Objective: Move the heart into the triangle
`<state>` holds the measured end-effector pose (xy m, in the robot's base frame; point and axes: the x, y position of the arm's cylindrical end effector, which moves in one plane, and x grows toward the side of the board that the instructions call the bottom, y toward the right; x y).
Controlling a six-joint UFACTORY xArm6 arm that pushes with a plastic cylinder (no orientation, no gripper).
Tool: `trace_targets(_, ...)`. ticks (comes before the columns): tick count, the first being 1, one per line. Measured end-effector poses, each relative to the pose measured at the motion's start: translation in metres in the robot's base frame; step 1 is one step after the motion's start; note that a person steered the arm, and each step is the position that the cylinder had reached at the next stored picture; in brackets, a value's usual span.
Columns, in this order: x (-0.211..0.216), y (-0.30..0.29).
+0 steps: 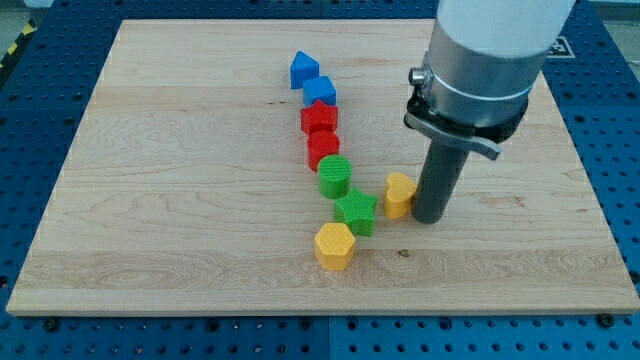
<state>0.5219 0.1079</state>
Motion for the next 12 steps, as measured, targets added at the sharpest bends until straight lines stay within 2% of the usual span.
trace_targets(1,0.005,0.000)
trace_targets(2,0.031,-0.002)
trace_targets(3,0.029,-0.016)
trace_targets(5,0.008,-0.025)
trace_targets(10,-0.076,-0.026)
trace_targets(11,-0.057,-0.026)
trace_targets(12,-0.056,-0.030)
